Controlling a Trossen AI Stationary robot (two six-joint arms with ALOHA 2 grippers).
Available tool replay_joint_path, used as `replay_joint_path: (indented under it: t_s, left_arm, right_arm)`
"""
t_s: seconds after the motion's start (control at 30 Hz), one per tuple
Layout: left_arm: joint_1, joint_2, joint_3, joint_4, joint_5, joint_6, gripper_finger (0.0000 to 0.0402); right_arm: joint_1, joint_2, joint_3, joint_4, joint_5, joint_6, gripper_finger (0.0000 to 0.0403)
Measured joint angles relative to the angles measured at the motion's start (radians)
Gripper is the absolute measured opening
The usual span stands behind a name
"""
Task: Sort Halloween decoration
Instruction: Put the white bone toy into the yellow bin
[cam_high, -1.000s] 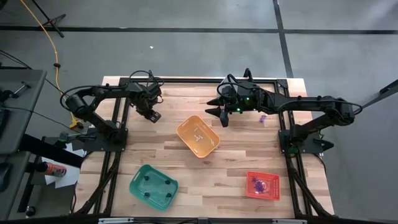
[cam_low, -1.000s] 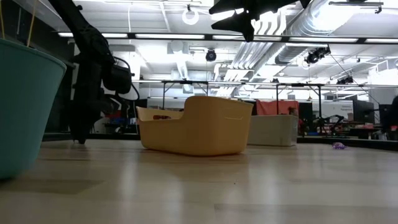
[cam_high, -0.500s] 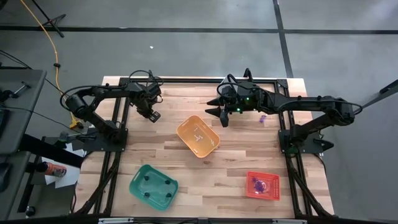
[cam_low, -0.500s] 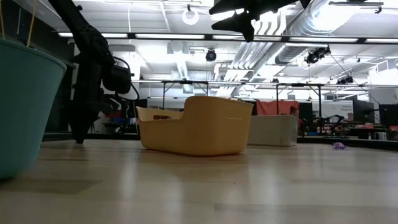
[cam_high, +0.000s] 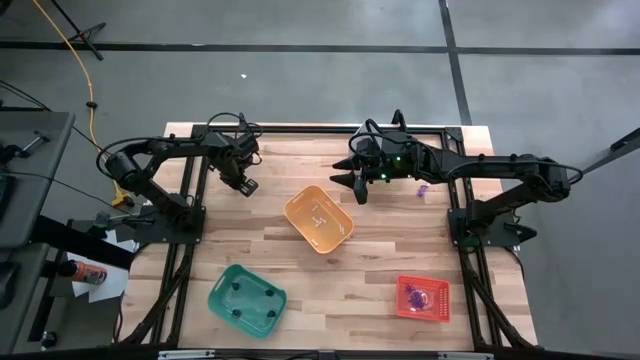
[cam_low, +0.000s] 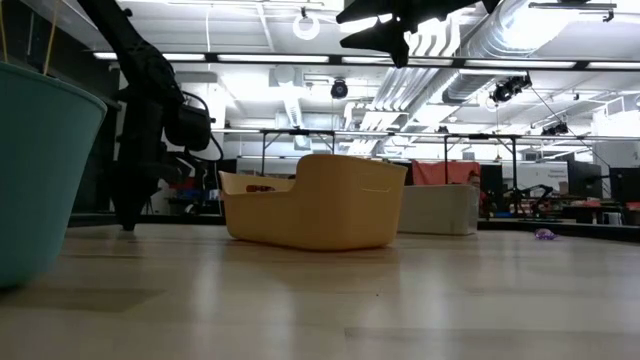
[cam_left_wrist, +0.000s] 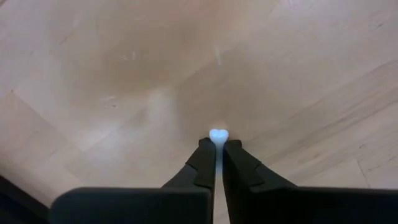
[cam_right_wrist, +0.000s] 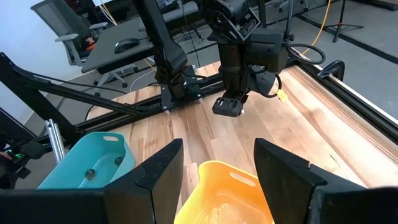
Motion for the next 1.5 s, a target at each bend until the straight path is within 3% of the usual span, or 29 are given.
replay_joint_path:
  t_s: [0.37, 0.63, 0.83, 0.97, 1.2, 1.33, 1.5]
  left_arm:
    - [0.0, -0.008, 0.011, 0.0, 0.004, -0.016, 0.0]
    - [0.0, -0.129, 0.036, 0.103, 0.022, -0.011, 0.0001]
    - [-0.002, -0.271, 0.037, 0.214, 0.136, -0.065, 0.0001]
    - [-0.034, -0.406, 0.039, 0.366, 0.205, -0.096, 0.0001]
    - [-0.165, -0.601, 0.039, 0.777, 0.217, -0.208, 0.0001]
    - [-0.276, -0.635, 0.041, 1.002, 0.217, -0.2, 0.0001]
    - [-0.425, -0.621, 0.042, 1.155, 0.216, -0.127, 0.0]
  right_arm:
    - [0.0, 0.0, 0.0, -0.001, 0.0, 0.0, 0.0189]
    - [0.0, 0.0, 0.0, -0.02, 0.0, 0.0, 0.0189]
    - [0.0, 0.0, 0.0, -0.023, 0.0, 0.0, 0.0189]
    - [0.0, 0.0, 0.0, -0.023, 0.003, 0.0, 0.0189]
    - [0.0, 0.0, 0.0, 0.005, 0.017, 0.0, 0.0189]
    - [0.0, 0.0, 0.0, 0.099, 0.026, 0.023, 0.0189]
    - [0.0, 0.0, 0.0, 0.214, 0.002, 0.026, 0.0189]
